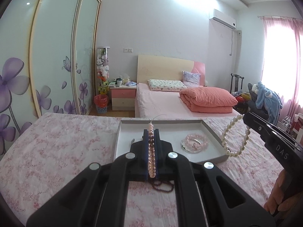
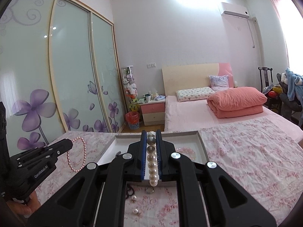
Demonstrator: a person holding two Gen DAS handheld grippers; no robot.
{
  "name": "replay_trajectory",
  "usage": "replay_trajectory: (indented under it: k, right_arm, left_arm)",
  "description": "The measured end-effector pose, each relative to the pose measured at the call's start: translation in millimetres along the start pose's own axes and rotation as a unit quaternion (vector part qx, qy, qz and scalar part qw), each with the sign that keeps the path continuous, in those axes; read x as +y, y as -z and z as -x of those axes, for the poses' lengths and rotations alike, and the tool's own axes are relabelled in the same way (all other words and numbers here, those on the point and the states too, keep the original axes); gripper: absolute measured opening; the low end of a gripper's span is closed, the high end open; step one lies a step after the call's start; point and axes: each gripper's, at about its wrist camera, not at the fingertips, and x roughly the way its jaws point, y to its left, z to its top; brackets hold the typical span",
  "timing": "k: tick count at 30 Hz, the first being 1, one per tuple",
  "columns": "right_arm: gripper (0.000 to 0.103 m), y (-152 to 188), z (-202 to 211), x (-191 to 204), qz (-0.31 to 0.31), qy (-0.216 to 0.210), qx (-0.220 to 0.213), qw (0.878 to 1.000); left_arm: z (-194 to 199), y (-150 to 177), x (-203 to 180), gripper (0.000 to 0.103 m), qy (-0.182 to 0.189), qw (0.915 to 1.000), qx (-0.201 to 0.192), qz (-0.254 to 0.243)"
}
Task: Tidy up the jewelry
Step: 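Lift white pearl bracelet with right tool while left tool carries pink pearl strand to tray, then open both tools to drop the pearl bracelets into the gray tray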
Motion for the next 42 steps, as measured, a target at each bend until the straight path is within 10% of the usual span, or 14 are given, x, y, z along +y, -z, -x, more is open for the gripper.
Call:
replay_trajectory:
  k: [28, 33, 42]
  right_arm:
    - [0.011, 3, -136, -24, -0.038, 0.000, 0.077, 0.996]
    - [0.039, 6, -132, -32, -0.043, 0.012, 0.074, 0.996]
    - [0.039, 5, -116, -40, -0.049, 0.021, 0.069, 0.996]
  left_arm:
    - [-147, -14, 11, 0.007, 0.007, 0.9976, 0.067, 0.016]
    - [-159, -17, 16, 0.011, 0.006, 0.9968, 0.073, 0.033]
    - [-142, -19, 33, 0.014, -0.018, 0.9966, 0.065, 0.047]
